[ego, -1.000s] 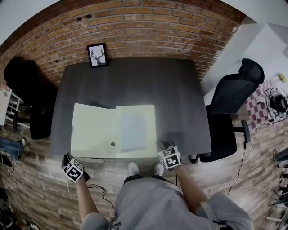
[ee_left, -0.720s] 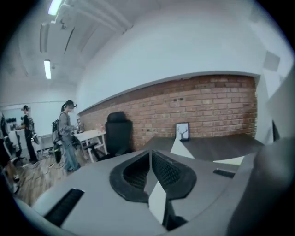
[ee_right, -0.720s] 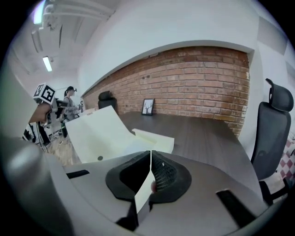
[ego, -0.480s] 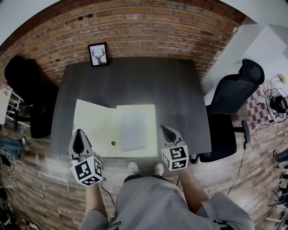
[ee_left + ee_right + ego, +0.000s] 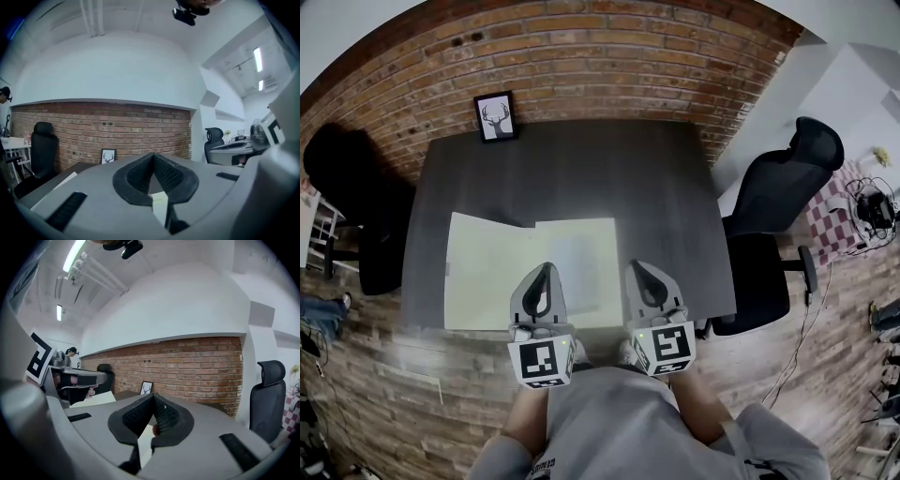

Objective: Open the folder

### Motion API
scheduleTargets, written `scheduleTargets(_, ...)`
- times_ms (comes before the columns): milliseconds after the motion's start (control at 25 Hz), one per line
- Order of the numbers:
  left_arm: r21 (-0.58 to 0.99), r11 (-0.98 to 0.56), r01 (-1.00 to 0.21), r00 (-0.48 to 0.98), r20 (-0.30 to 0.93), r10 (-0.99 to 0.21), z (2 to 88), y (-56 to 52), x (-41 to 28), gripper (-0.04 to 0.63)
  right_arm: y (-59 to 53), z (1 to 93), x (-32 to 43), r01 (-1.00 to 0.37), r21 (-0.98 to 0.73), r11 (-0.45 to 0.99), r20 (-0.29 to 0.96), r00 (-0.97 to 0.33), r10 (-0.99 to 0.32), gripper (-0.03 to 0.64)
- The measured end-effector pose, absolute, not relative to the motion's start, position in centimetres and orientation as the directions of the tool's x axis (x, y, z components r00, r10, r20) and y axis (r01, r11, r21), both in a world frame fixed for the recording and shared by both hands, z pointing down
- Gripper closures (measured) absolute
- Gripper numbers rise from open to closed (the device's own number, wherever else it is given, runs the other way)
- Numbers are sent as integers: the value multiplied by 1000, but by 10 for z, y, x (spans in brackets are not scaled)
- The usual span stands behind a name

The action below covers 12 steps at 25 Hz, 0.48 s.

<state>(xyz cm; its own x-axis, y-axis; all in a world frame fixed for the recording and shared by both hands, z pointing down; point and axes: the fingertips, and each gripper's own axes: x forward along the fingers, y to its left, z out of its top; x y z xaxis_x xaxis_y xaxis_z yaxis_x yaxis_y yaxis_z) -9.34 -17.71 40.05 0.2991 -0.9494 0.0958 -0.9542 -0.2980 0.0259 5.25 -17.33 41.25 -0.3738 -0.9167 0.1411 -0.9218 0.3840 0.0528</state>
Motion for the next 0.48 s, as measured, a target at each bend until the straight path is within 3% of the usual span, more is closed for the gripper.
scheduleTargets(480,24,-307,-951,308,108,-945,406,-178,-85,592,-176,413,57,-924,43,381,121,-374,-920,618)
